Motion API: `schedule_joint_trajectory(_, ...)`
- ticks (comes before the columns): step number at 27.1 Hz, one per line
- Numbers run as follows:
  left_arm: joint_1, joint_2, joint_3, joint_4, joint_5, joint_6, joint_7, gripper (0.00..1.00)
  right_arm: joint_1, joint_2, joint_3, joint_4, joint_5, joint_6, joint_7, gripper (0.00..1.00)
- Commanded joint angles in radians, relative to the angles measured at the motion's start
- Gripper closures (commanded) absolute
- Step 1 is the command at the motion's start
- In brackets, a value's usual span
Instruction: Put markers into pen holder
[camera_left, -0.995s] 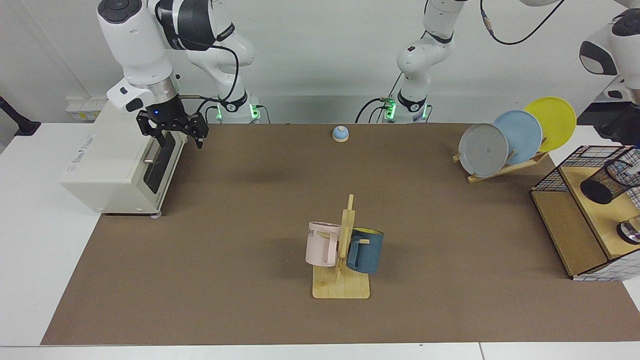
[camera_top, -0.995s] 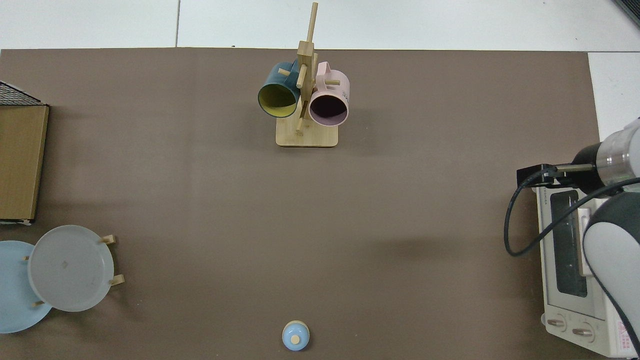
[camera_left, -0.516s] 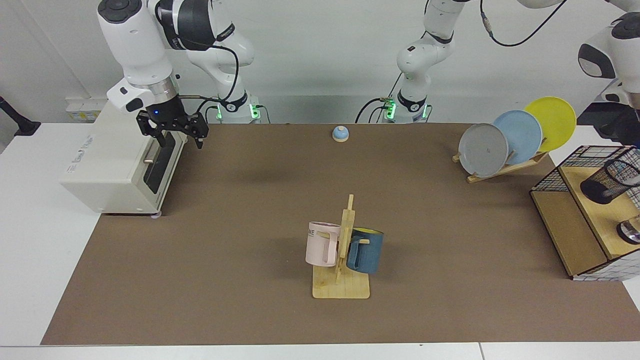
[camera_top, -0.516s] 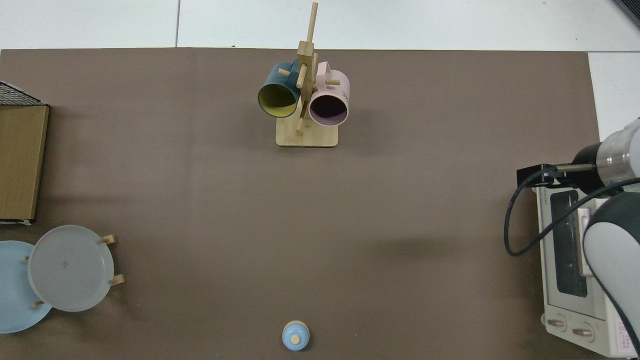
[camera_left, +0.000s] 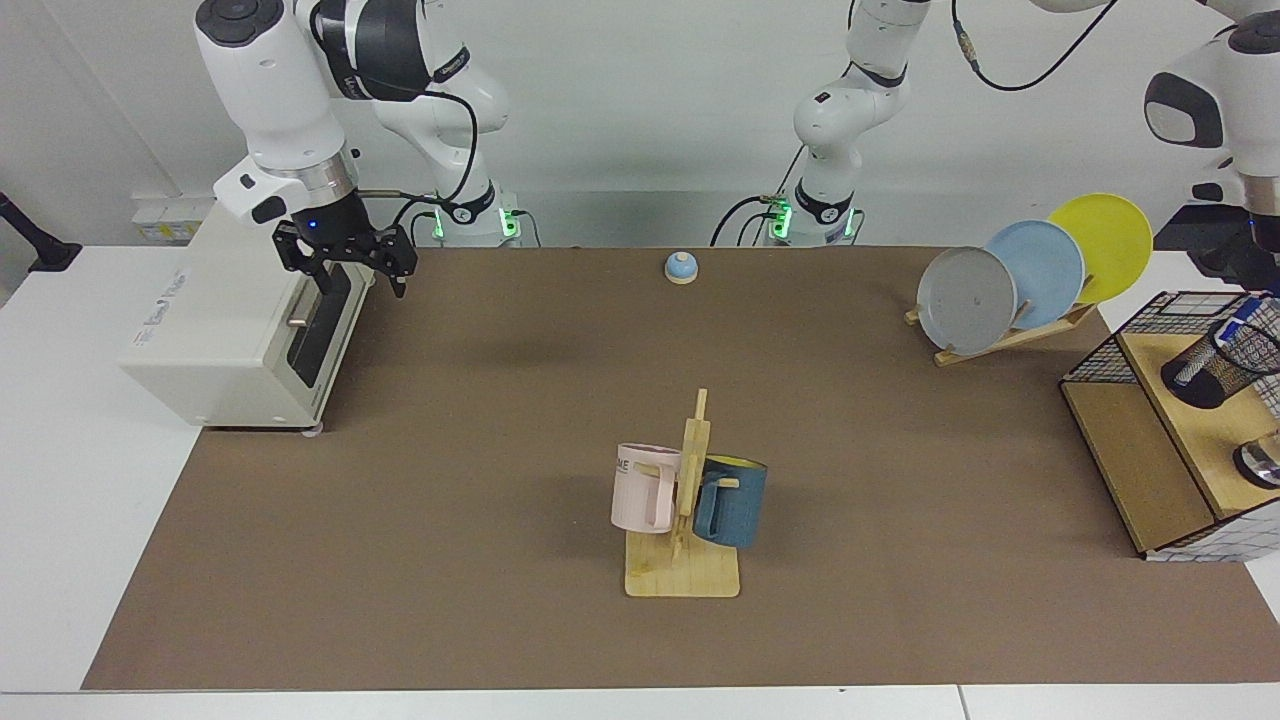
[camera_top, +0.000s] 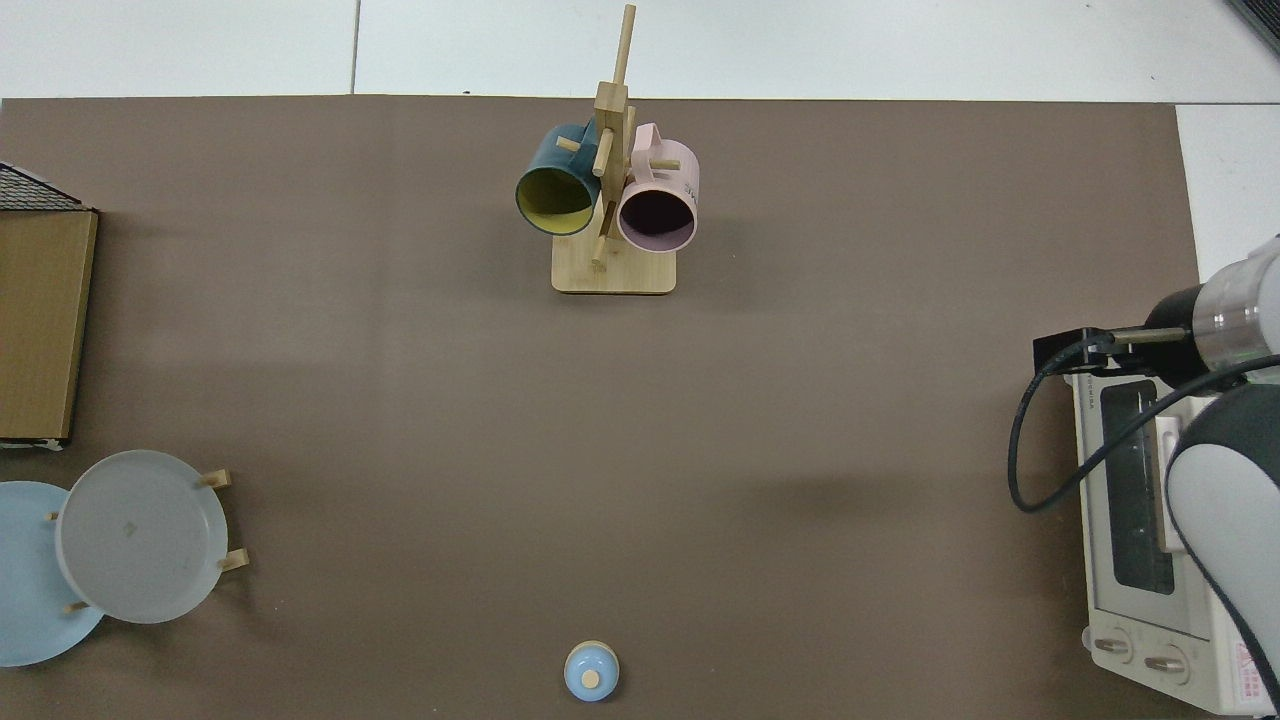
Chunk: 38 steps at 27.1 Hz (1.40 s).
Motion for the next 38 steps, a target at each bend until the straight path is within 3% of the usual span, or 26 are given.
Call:
schedule_joint_trajectory(1, 0.0, -0.024, -0.05, 0.012, -0.081, -0.12, -0.218, 0.0, -0.016, -0.012, 0.014, -0.01, -0.004, 0.015, 0.016, 0.0)
schedule_joint_trajectory(23, 0.0, -0.044, -0.313, 0.003, -0.31, -0.444, -1.434, 0.0, -0.016, -0.012, 0.012, -0.01, -0.004, 0.015, 0.017, 0.0)
schedule_joint_trajectory(30, 0.0, -0.054, -0.353, 0.012, -0.374, -0.499, -1.683, 0.0, -0.016, -0.012, 0.012, -0.01, -0.004, 0.015, 0.016, 0.0)
schedule_joint_trajectory(38, 0.0, -0.087, -0.36, 0.012, -0.438, -0.539, -1.771, 0.0, -0.016, -0.012, 0.014, -0.01, -0.004, 0.015, 0.017, 0.0)
